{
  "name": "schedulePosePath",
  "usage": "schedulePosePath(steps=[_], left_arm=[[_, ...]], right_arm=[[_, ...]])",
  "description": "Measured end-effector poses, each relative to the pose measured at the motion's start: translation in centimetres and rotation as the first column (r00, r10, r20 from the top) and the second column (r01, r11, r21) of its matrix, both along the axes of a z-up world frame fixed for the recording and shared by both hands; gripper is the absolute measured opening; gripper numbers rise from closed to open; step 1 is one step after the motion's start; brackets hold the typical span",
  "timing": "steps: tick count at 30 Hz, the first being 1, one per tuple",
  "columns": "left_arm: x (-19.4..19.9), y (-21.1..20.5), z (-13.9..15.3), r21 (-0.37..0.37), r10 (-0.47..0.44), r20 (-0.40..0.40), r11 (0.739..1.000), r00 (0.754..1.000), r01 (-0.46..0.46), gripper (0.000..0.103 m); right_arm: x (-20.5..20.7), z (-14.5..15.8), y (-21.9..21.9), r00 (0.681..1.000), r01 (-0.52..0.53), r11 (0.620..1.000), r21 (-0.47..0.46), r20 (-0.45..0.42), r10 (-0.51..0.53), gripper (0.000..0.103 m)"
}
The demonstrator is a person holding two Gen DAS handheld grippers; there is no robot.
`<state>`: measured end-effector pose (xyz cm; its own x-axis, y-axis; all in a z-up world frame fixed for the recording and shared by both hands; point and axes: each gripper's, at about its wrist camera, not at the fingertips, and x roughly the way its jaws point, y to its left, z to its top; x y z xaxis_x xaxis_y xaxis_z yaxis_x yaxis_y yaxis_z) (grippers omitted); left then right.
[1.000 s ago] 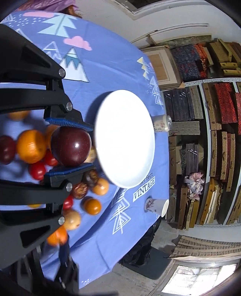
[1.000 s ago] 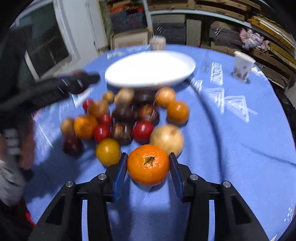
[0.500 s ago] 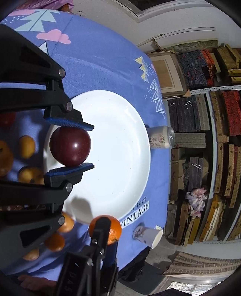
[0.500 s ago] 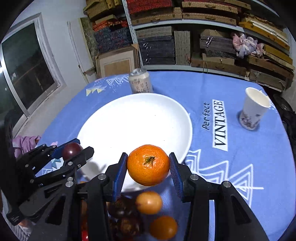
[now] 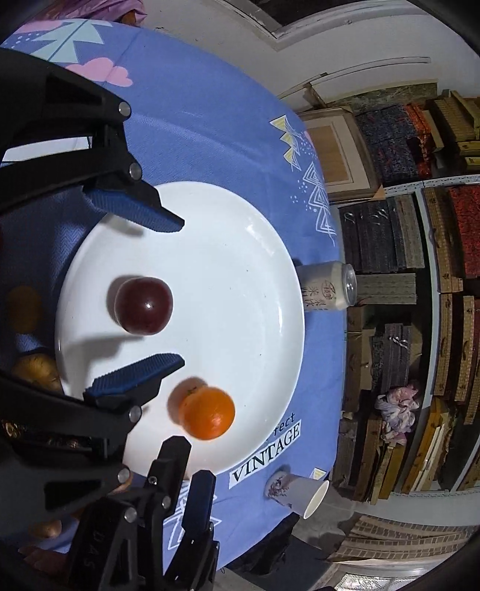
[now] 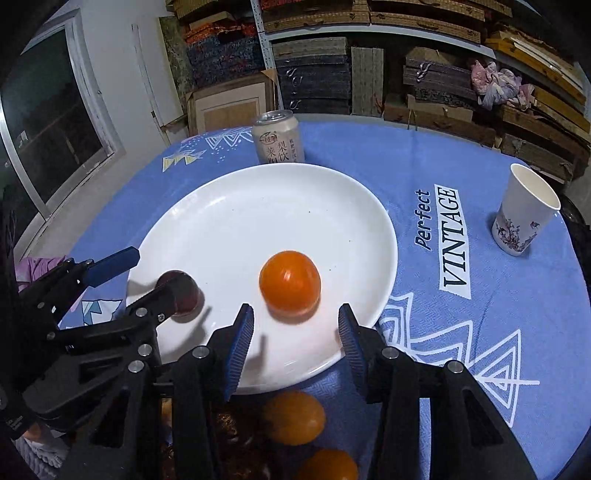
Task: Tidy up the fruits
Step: 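Withdraw both open tools from the plate back toward the fruit pile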
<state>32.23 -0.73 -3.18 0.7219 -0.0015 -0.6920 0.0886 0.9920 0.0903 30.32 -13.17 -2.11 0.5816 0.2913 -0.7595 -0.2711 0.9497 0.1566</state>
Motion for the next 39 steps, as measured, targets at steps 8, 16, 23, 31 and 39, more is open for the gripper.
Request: schedulePosePath(steps=[8, 16, 23, 31, 39], left_arm=[[-3.3, -0.6, 2.4, 0.034, -0.008, 0.079, 0.999, 0.997, 0.005, 0.067], [-8.6, 0.1, 4.4, 0.025, 0.007, 0.127, 1.0, 0.992, -0.01, 0.072], [-13.8, 1.4, 4.3, 0.031, 0.039, 0.143, 0.999, 0.989, -0.044, 0.078], [-18.1, 3.9, 1.8, 0.016, 0.083, 0.097, 0.996, 0.992, -0.085, 0.083], [-20.6, 6.8, -1.8, -0.043, 0.074, -0.013, 0.996, 0.997, -0.074, 0.083]], right_arm=[[-3.8, 2.9, -0.9, 0.998, -0.004, 0.999, 0.033, 0.062, 0.002, 0.055], [-9.8, 4.2, -3.1, 0.993, 0.029, 0.997, 0.067, 0.116, -0.036, 0.062], [-15.0, 3.6, -4.1, 0.983, 0.065, 0.997, 0.035, 0.171, -0.07, 0.07], [-18.2, 0.4, -4.8, 0.988, 0.085, 0.996, 0.038, 0.129, -0.089, 0.073], [-19.2, -1.1, -4.5, 0.99, 0.086, 0.996, 0.018, 0.113, -0.087, 0.073]])
